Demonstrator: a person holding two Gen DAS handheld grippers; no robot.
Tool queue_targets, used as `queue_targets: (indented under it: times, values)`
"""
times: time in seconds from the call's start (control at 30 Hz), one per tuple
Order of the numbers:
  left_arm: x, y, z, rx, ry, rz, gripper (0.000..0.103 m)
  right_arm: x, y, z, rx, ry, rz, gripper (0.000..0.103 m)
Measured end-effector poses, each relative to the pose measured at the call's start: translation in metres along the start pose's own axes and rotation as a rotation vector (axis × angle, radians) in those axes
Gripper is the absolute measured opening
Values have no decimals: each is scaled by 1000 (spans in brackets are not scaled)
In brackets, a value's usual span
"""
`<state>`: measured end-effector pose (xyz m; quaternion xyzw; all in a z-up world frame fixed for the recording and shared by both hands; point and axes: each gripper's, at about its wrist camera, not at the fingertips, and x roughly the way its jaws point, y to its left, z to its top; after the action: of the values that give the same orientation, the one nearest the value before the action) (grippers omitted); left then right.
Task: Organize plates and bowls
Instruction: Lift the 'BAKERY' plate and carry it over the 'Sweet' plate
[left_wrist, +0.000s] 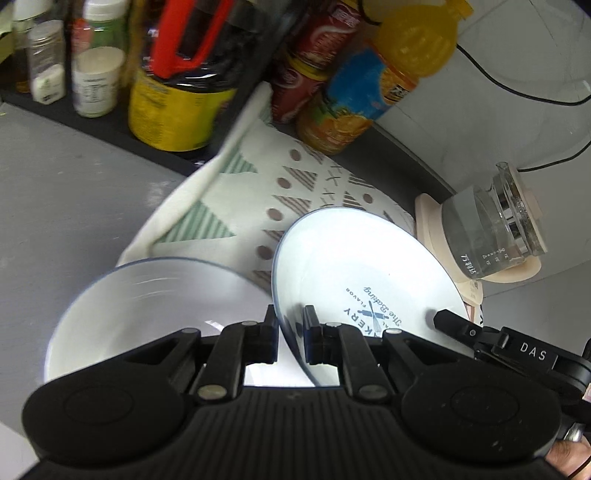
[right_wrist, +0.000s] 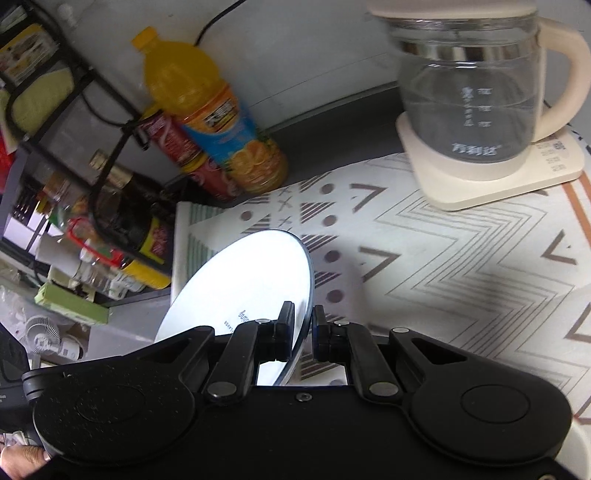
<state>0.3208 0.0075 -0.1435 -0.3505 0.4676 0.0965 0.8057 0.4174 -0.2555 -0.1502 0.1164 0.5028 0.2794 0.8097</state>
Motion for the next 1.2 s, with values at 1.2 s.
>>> queue_targets:
  times: [1.2]
  values:
    - [-44, 78, -50, -63, -9, 45, 13, -10, 70, -87, -140, 28, -10, 11]
